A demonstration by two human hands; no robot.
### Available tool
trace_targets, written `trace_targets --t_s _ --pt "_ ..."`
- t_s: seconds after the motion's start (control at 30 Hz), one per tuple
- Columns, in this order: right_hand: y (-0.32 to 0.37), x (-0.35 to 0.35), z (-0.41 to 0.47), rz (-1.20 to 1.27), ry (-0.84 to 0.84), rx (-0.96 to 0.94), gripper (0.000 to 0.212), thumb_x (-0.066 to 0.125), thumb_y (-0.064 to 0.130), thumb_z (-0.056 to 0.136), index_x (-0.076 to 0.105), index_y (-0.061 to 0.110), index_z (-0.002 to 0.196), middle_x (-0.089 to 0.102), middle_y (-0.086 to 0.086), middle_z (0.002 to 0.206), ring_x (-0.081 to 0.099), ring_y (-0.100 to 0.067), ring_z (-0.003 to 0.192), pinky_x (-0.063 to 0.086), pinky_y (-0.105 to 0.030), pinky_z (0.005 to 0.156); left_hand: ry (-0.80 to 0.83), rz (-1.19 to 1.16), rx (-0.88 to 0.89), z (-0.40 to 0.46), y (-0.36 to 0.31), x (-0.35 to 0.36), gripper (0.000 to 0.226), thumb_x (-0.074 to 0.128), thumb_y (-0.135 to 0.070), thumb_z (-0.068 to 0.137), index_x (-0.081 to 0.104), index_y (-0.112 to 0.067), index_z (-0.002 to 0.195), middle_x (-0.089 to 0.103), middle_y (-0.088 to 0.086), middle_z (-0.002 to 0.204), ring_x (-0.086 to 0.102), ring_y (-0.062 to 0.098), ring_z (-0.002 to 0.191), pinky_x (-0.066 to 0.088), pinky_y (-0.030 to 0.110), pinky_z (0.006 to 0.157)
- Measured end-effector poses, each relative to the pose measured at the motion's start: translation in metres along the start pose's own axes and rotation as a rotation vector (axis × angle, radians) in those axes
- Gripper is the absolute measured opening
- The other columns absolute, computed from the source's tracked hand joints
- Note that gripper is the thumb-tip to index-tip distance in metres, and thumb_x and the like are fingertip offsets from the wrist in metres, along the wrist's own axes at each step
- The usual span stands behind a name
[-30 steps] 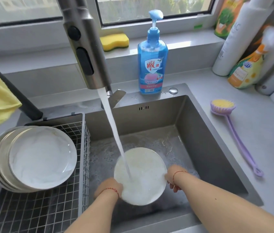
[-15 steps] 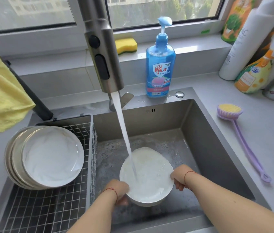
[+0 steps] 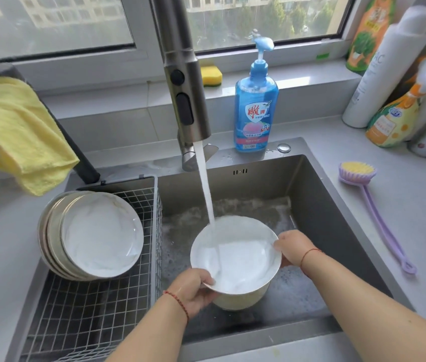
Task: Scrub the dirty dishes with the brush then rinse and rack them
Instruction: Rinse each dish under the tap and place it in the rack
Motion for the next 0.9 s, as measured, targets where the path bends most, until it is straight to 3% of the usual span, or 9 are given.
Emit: trace_targets --t_s 0.13,0.23,0.3,0.37,0.5,0.6,0.67,0.77,0.9 --pt "0.005 -0.011 -0.009 0.095 -0.147 -0.076 0.023 0.046 0.003 0.087 0.066 -0.007 0.089 0.071 -0.019 0.086 0.07 -0.029 0.074 0.059 -0.039 0.073 0.083 -0.004 0.088 -0.009 -0.011 -0.001 0.061 0.041 0.021 0.082 0.046 -0.01 0.135 0.061 0.022 0.124 0.065 0.043 0.103 0.061 0.045 0.064" --pt "0.016 -0.012 -0.027 -0.145 -0.291 -0.213 0.02 0.051 0.015 0.087 0.065 0.012 0.101 0.068 -0.007 0.104 0.063 -0.025 0.091 0.053 -0.039 0.084 0.091 0.015 0.221 -0.018 -0.023 0.001 0.049 0.05 0.007 0.091 0.049 -0.021 0.131 0.064 0.017 0.123 0.069 0.039 0.099 0.061 0.049 0.072" --pt "0.025 -0.003 -0.046 -0.334 -0.342 -0.319 0.038 0.056 0.029 0.089 0.054 0.019 0.125 0.059 0.0 0.125 0.053 -0.022 0.113 0.043 -0.034 0.101 0.071 0.027 0.27 -0.024 -0.028 0.001 0.039 0.054 -0.002 0.095 0.051 -0.025 0.127 0.065 0.014 0.122 0.069 0.037 0.099 0.061 0.047 0.07" --pt "0.033 0.013 -0.067 -0.5 -0.297 -0.422 0.048 0.051 0.043 0.092 0.048 0.019 0.133 0.052 0.003 0.131 0.046 -0.019 0.122 0.032 -0.03 0.107 0.056 0.036 0.312 -0.031 -0.031 -0.001 0.034 0.056 -0.009 0.097 0.052 -0.026 0.126 0.066 0.013 0.121 0.069 0.037 0.101 0.06 0.048 0.07" --pt "0.049 0.057 -0.108 -0.596 0.068 -0.575 0.043 0.027 0.044 0.1 0.059 0.017 0.105 0.057 0.003 0.113 0.049 -0.015 0.105 0.027 -0.034 0.109 0.071 0.055 0.383 -0.042 -0.038 -0.005 0.031 0.056 -0.023 0.099 0.053 -0.022 0.13 0.07 0.014 0.117 0.072 0.036 0.097 0.06 0.045 0.069" --pt "0.065 0.076 -0.126 -0.41 0.25 -0.669 0.046 0.024 0.037 0.104 0.046 0.017 0.138 0.038 0.005 0.148 0.028 -0.006 0.137 0.011 -0.025 0.115 0.098 0.078 0.406 -0.051 -0.041 -0.003 0.029 0.053 -0.03 0.101 0.052 -0.021 0.128 0.073 0.015 0.111 0.073 0.036 0.093 0.06 0.042 0.066" --pt "0.076 0.083 -0.126 -0.313 0.3 -0.673 0.047 0.022 0.036 0.105 0.028 0.025 0.15 0.019 0.015 0.157 0.006 0.011 0.136 0.001 -0.019 0.113 0.104 0.109 0.41 -0.055 -0.041 -0.001 0.032 0.05 -0.037 0.101 0.052 -0.02 0.127 0.073 0.016 0.109 0.073 0.036 0.094 0.06 0.04 0.063" --pt "0.096 0.09 -0.118 -0.25 0.334 -0.706 0.048 0.021 0.028 0.104 0.021 0.033 0.151 0.013 0.019 0.157 0.002 0.016 0.13 -0.003 -0.027 0.119 0.09 0.164 0.423 -0.056 -0.039 0.001 0.04 0.047 -0.045 0.1 0.049 -0.019 0.131 0.07 0.014 0.117 0.072 0.032 0.098 0.059 0.038 0.061" --pt "0.11 0.083 -0.089 -0.39 0.2 -0.699 0.049 0.028 0.024 0.103 0.022 0.024 0.152 0.013 0.008 0.16 0.004 -0.007 0.146 -0.001 -0.031 0.118 0.133 0.188 0.431 -0.06 -0.035 0.005 0.044 0.047 -0.051 0.097 0.055 -0.023 0.13 0.069 0.01 0.121 0.071 0.034 0.1 0.06 0.045 0.069"
Point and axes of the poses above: each hand's wrist, its own z-axis towards the middle knuckle, its own x-axis out of the palm, y = z × x, the point moved 5 cm from there along z, towards the middle knuckle
